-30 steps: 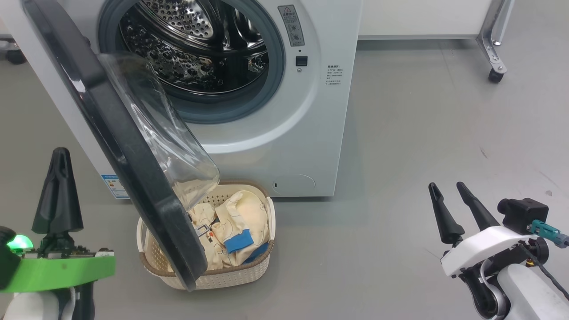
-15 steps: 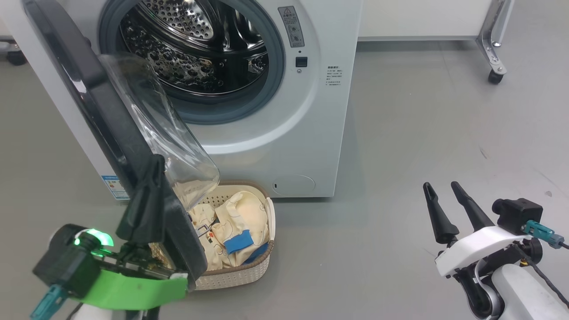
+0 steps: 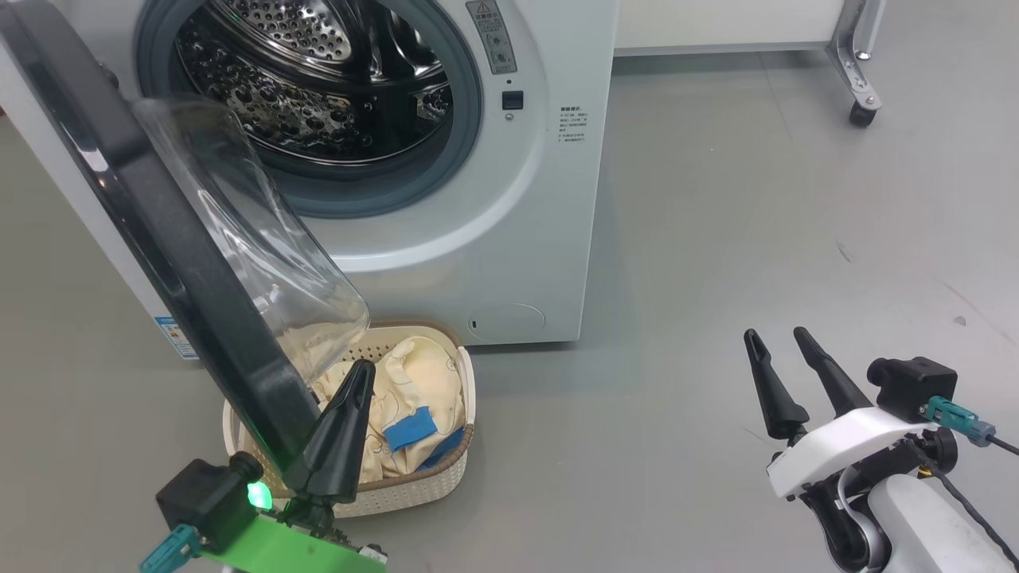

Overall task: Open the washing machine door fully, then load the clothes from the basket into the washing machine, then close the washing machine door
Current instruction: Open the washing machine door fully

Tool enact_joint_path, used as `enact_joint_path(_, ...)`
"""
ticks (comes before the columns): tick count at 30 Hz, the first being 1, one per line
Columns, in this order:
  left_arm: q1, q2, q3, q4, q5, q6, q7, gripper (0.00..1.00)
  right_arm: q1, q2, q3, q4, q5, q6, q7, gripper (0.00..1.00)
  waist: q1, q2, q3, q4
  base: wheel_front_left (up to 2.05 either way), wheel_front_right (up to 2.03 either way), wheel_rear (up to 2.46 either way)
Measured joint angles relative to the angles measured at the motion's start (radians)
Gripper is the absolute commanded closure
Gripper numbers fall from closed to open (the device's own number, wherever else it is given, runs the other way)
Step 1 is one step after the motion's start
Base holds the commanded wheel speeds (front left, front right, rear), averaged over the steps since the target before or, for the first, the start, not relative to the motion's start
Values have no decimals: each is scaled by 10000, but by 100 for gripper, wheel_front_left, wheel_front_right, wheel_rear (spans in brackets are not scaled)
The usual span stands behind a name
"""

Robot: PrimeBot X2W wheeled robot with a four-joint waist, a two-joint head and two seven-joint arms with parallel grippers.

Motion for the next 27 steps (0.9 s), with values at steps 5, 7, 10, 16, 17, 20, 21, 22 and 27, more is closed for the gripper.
enact_joint_path(5,86,-59,-25,397,-224,0,138,100,-20,21,-33,-10,-15,0,0,0,0,0,178,-156,0,0,0)
enact_joint_path(7,88,-159,4,600,-280,0,165,100,-57,27,-33,-19,-36,0,0,0,0,0,241,-217,0,0,0)
enact_joint_path(10,102,-286,4,1045,-535,0,257,100,-98,35,-111,-35,-42,0,0,0,0,0,328,-288,0,0,0)
enact_joint_path(16,121,-295,244,1544,-683,6,257,100,-99,86,-153,-52,-50,0,0,0,0,0,377,-304,0,0,0)
enact_joint_path(17,119,-290,282,1618,-688,6,261,100,-97,86,-211,-52,-56,2,0,0,0,0,379,-289,0,0,0)
enact_joint_path(20,116,-291,362,1841,-740,8,265,100,-97,58,-316,-52,-56,2,0,0,0,0,373,-195,0,0,0)
enact_joint_path(21,116,-291,395,1904,-765,12,265,100,-97,63,-313,-54,-56,2,0,0,0,0,368,-157,0,0,0)
enact_joint_path(22,114,-293,426,1952,-767,12,265,100,-97,69,-311,-54,-56,2,0,0,0,0,360,-115,0,0,0)
enact_joint_path(27,108,-293,570,2163,-765,82,267,100,-95,69,-311,-63,-58,2,0,0,0,0,308,131,0,0,0)
